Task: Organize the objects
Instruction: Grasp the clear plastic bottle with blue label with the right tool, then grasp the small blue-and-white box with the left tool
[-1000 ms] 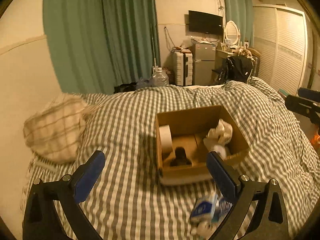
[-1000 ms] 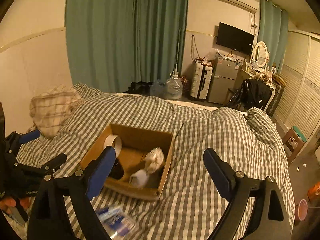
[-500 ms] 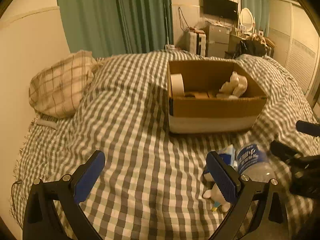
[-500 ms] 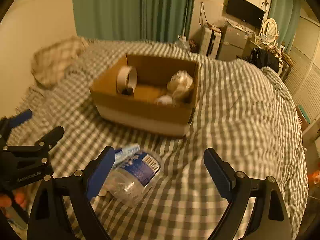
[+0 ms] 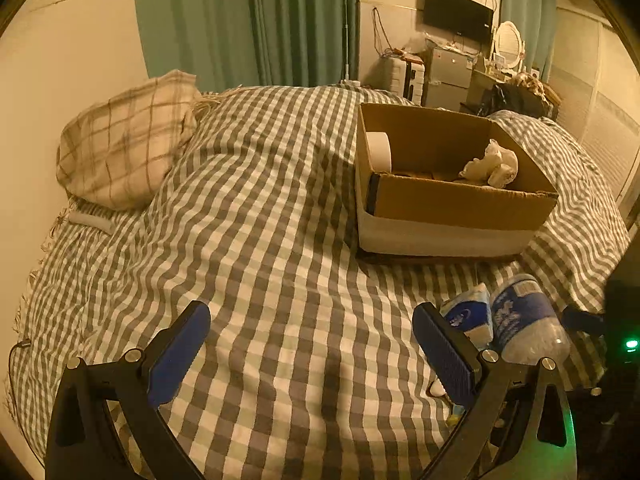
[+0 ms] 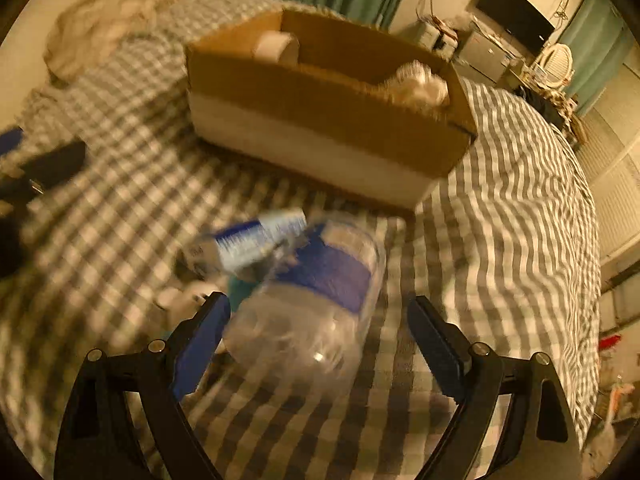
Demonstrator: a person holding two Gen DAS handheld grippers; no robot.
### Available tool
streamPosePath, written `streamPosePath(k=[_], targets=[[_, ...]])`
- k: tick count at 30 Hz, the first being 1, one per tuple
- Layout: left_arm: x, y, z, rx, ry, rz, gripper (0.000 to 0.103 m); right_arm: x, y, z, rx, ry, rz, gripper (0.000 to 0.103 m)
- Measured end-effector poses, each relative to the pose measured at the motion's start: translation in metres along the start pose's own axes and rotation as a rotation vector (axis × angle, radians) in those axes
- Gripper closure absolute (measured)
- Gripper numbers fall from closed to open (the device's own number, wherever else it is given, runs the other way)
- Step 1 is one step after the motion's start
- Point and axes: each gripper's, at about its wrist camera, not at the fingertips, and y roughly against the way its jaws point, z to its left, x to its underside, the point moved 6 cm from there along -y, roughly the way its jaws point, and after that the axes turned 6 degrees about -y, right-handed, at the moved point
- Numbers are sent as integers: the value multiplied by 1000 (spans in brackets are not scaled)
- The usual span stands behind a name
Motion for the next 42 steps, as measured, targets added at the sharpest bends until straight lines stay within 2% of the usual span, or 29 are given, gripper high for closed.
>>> streamPosePath(k=[2, 3, 4, 6, 10, 15, 20, 23, 25, 26, 28, 29, 30, 31, 38, 42], targets=[[1, -1, -2, 2, -9, 4, 0, 1, -1, -3, -10, -21, -2, 18], [2, -2, -3, 1, -15, 8, 0, 0, 1, -6, -25, -32, -5, 33], [3, -3, -5, 1, -21, 13, 0, 0, 4, -9, -44, -49, -11, 39], [4, -4, -9, 7, -36, 22, 0, -2, 8, -15, -68, -74, -14, 39], [2, -3, -23, 31, -75, 24, 0, -10, 32, -31, -118, -114, -80, 39], [-1, -7, -60, 102, -147, 32, 0, -28, 59, -53, -135, -129, -171, 40], [3, -22, -96, 150, -217, 72, 2, -36, 60, -70, -132, -142, -201, 40], [6, -34, -105, 156, -233, 102, 12, -37, 55, -74, -166, -165, -198, 40], [9, -42, -110, 175, -240, 132, 26, -39, 53, -74, -182, -171, -198, 40], [12, -46, -114, 198, -249, 151, 30, -39, 51, -74, -187, -171, -198, 40], [16, -53, -119, 218, -261, 179, 49, -38, 50, -73, -198, -176, -197, 40], [16, -54, -120, 224, -263, 178, 53, -38, 50, -73, -202, -178, -196, 40], [16, -54, -122, 233, -267, 177, 61, -37, 50, -73, -205, -179, -196, 40], [16, -53, -124, 247, -271, 178, 72, -36, 50, -73, -205, -181, -196, 40], [13, -35, -118, 243, -261, 140, 81, -33, 62, -73, -197, -169, -227, 40], [0, -11, -101, 225, -198, 97, 81, -34, 77, -70, -185, -149, -259, 40]])
